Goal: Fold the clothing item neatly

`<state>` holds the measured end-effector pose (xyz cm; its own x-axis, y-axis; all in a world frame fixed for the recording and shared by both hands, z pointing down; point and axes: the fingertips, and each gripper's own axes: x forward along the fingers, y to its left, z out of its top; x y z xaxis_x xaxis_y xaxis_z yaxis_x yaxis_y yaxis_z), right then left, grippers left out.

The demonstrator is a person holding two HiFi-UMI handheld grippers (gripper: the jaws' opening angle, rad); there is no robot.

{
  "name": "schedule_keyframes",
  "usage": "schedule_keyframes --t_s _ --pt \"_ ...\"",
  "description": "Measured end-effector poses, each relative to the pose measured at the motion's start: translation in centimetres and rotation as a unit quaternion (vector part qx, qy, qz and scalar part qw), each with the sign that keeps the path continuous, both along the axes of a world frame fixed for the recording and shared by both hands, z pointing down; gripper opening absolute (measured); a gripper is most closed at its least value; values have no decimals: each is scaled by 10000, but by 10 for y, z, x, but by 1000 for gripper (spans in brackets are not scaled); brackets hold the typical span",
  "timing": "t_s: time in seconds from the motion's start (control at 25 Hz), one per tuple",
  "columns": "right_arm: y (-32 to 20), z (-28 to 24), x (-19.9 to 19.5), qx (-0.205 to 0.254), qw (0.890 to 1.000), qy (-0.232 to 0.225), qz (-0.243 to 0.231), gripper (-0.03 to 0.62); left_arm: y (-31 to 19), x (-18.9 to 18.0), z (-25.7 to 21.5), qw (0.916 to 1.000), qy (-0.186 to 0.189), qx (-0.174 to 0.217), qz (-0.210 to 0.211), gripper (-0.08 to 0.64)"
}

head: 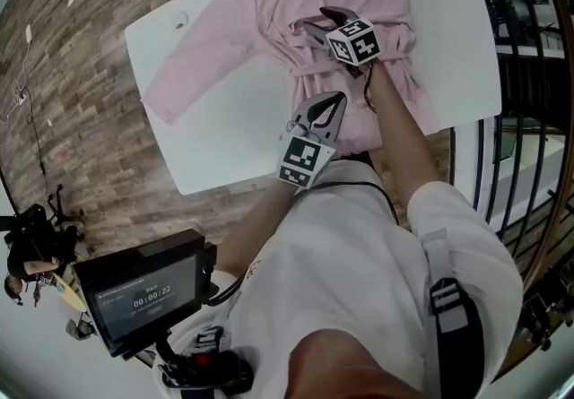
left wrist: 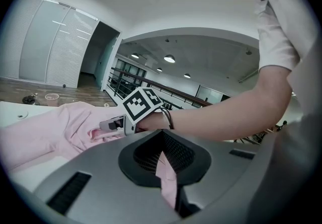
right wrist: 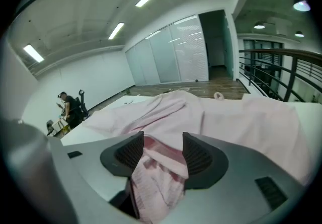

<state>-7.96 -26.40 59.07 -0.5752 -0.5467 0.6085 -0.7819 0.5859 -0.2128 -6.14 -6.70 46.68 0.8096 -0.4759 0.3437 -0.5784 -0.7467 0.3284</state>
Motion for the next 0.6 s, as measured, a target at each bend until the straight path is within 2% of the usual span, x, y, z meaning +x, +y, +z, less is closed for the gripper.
schedule_keyframes --t_s 0.12,0.28,0.36,0.44,0.6 --pt "-12 8 24 -165 9985 18 519 243 2 0 2 10000 5 -35 -1 3" --pt "-18 21 34 -478 9959 29 767 240 4 -4 5 9999 8 -101 -59 3" --pt "-20 26 34 -609 9952 99 760 175 3 -5 7 9999 5 -132 -81 3" --pt "-24 27 34 -635 9949 209 762 32 0 -6 8 9998 8 -152 -115 3" --pt "-31 4 21 -407 9972 313 544 21 -7 -11 7 9996 44 -186 -192 3"
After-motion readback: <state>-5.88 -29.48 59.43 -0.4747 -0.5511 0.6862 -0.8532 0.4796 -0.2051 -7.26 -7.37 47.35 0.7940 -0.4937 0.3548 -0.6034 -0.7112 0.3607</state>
